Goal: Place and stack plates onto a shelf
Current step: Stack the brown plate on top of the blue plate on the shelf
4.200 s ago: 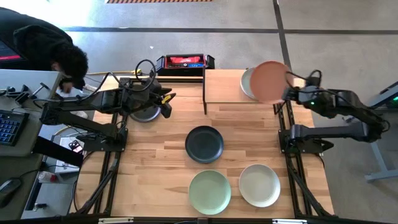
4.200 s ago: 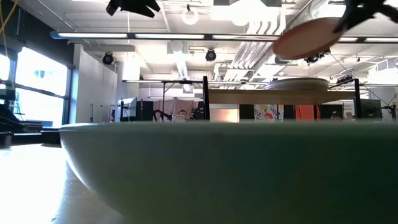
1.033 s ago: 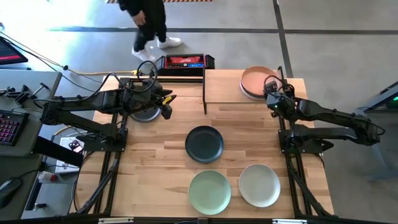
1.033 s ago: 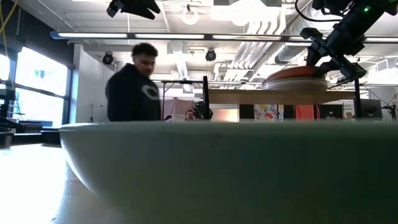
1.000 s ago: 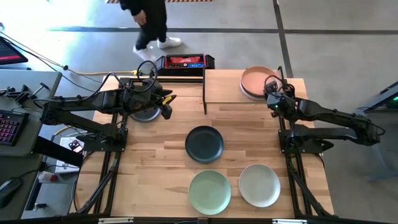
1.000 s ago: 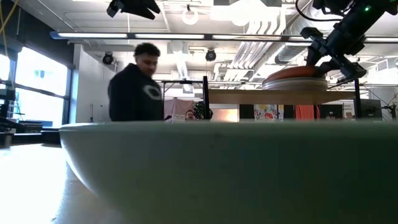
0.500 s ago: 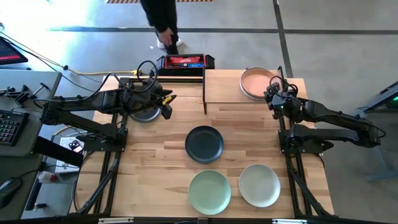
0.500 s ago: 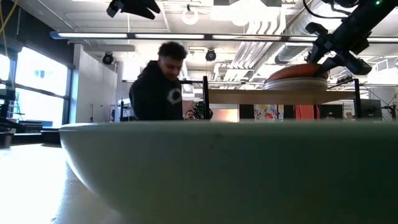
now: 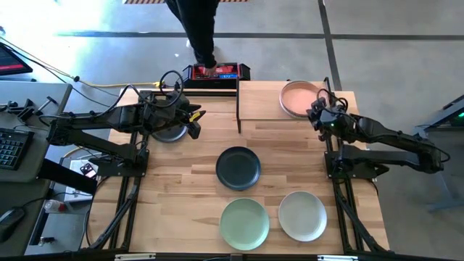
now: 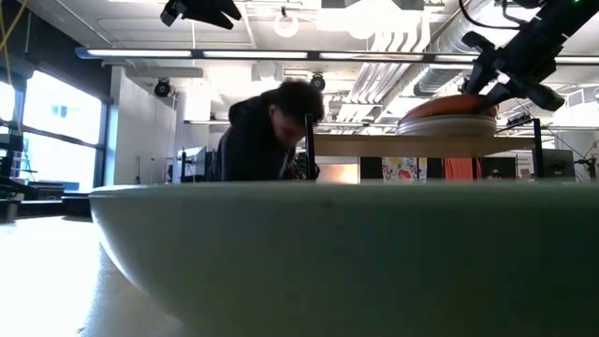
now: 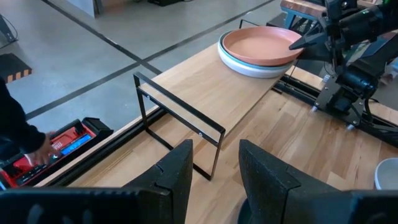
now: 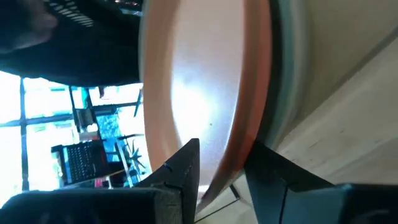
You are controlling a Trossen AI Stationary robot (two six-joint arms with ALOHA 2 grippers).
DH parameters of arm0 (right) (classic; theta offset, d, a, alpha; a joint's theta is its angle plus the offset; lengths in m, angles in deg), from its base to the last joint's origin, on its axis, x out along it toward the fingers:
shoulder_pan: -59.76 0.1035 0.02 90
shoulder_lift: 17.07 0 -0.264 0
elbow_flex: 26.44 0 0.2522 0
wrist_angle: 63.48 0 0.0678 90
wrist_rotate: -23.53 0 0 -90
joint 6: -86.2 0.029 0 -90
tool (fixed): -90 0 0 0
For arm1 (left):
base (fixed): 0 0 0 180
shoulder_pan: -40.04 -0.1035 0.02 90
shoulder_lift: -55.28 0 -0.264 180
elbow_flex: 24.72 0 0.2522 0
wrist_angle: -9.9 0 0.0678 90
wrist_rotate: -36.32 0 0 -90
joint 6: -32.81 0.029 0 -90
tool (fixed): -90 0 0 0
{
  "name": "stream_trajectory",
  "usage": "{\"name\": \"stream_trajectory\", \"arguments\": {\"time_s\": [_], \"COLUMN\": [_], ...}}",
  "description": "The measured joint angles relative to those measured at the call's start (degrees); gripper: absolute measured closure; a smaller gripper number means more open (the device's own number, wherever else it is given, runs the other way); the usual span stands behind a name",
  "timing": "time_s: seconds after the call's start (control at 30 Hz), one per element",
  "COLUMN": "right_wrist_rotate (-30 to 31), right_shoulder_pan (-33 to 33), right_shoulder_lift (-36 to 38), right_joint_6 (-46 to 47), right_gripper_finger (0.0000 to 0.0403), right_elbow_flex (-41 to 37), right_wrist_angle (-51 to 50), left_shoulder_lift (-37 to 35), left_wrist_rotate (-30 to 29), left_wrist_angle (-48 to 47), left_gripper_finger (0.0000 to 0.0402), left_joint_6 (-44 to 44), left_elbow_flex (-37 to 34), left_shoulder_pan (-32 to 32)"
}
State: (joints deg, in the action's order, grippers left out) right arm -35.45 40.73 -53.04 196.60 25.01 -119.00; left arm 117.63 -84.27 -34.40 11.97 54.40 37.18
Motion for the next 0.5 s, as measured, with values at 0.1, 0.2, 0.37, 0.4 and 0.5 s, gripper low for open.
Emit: {"name": "stream_trajectory", "arguments": {"time_s": [0.1,0.2,0.37,0.4,0.5], "right_wrist_rotate": [0.0,0.0,-1.6,-2.5,-3.3], "right_shoulder_pan": [0.0,0.0,0.0,0.0,0.0], "right_shoulder_lift": [1.0,1.2,1.1,1.1,1.0], "right_joint_6": [-2.1,-2.9,-2.9,-2.9,-2.6], "right_gripper_finger": [0.0300,0.0300,0.0300,0.0300,0.0300], "right_elbow_flex": [1.2,2.8,4.4,4.4,4.4], "right_wrist_angle": [-0.8,-3.5,-8.4,-9.0,-9.0], "left_shoulder_lift": [0.0,0.0,0.0,0.0,0.0], "left_wrist_rotate": [0.0,0.0,0.0,0.0,0.0], "left_wrist_angle": [0.0,0.0,0.0,0.0,0.0], "left_gripper_finger": [0.0284,0.0284,0.0284,0.0284,0.0284], "left_joint_6": [0.0,0.0,0.0,0.0,0.0], "left_elbow_flex": [0.0,0.0,0.0,0.0,0.0], "left_shoulder_pan": [0.0,0.0,0.0,0.0,0.0]}}
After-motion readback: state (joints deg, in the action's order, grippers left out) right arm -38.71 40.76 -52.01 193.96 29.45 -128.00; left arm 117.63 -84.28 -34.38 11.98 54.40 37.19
